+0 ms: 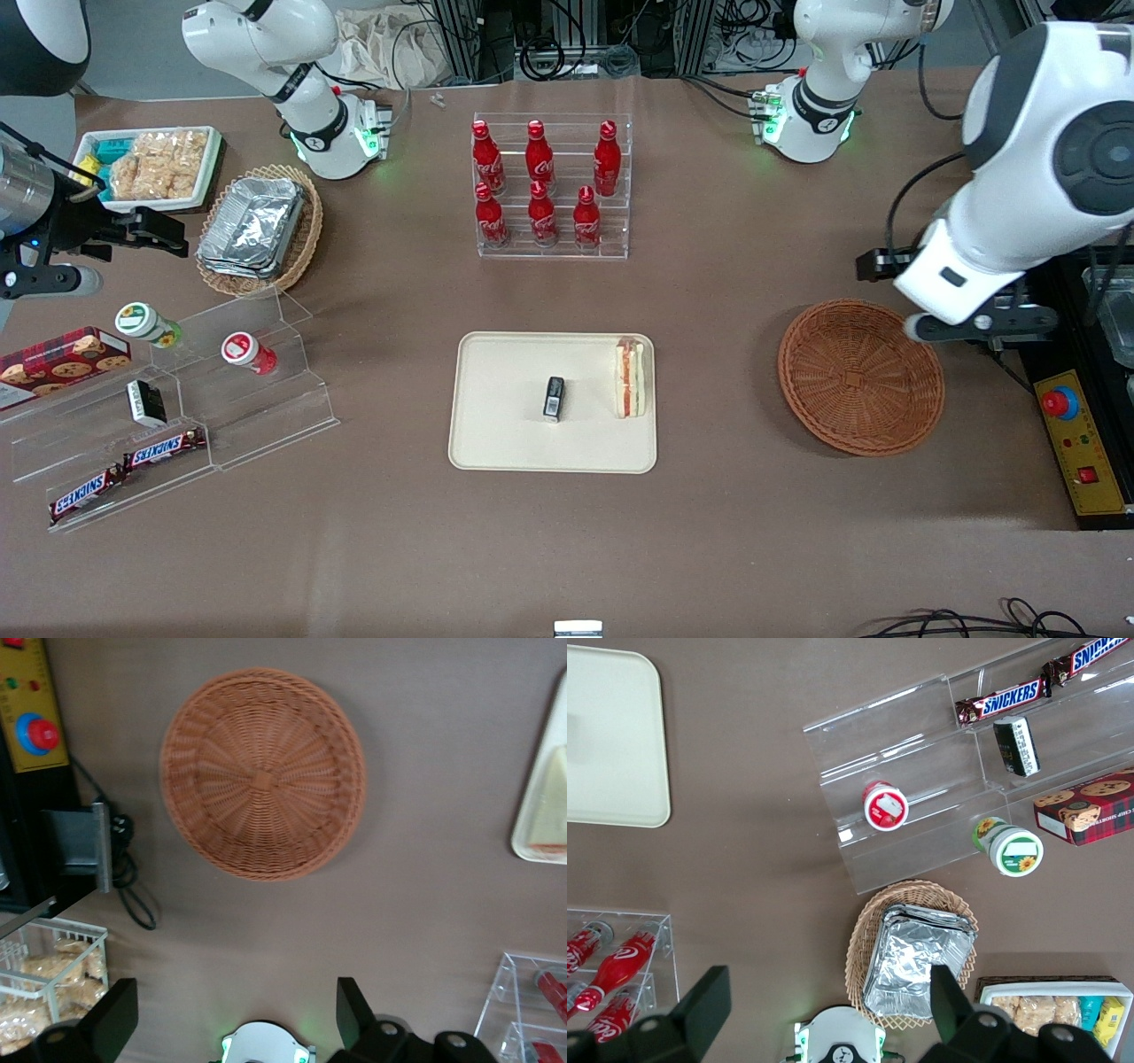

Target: Place sandwich from basket to tray

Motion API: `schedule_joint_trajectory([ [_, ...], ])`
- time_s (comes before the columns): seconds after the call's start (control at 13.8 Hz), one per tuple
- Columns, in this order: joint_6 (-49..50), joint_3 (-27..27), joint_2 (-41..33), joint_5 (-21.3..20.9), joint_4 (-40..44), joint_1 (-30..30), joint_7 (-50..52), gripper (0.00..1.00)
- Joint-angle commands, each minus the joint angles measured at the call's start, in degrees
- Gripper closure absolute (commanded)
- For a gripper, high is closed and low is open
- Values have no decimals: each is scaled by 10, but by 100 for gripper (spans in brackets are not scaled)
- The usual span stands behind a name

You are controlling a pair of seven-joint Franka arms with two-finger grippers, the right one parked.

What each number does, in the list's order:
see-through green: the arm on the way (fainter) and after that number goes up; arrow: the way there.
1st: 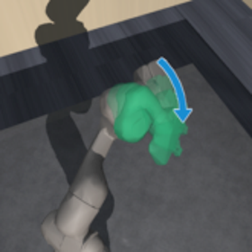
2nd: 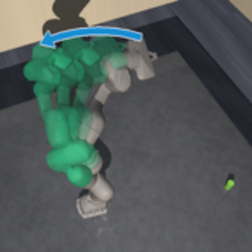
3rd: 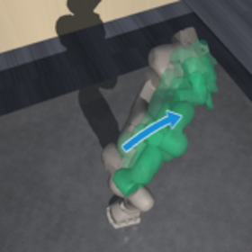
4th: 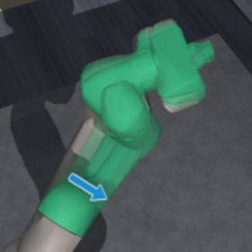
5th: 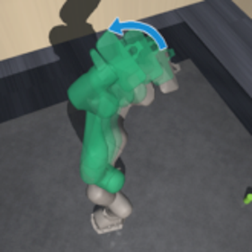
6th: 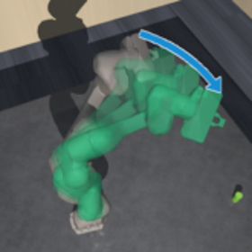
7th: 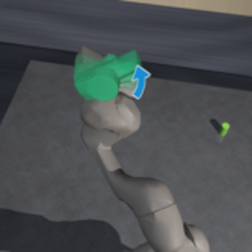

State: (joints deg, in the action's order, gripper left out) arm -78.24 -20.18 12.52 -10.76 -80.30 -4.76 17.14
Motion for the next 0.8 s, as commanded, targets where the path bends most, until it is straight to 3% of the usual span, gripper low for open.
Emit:
schedule_joint_trajectory([
  [0.0,-2,12,-8,-1,-13,-2,3,0],
  [0.29,-4,21,-11,29,-11,-47,-36,0],
  [0.36,-4,42,-13,34,-11,-44,-67,0],
  [0.58,-4,177,-15,75,-11,44,-97,0],
  [0.73,-5,184,-18,79,-12,46,-100,0],
])
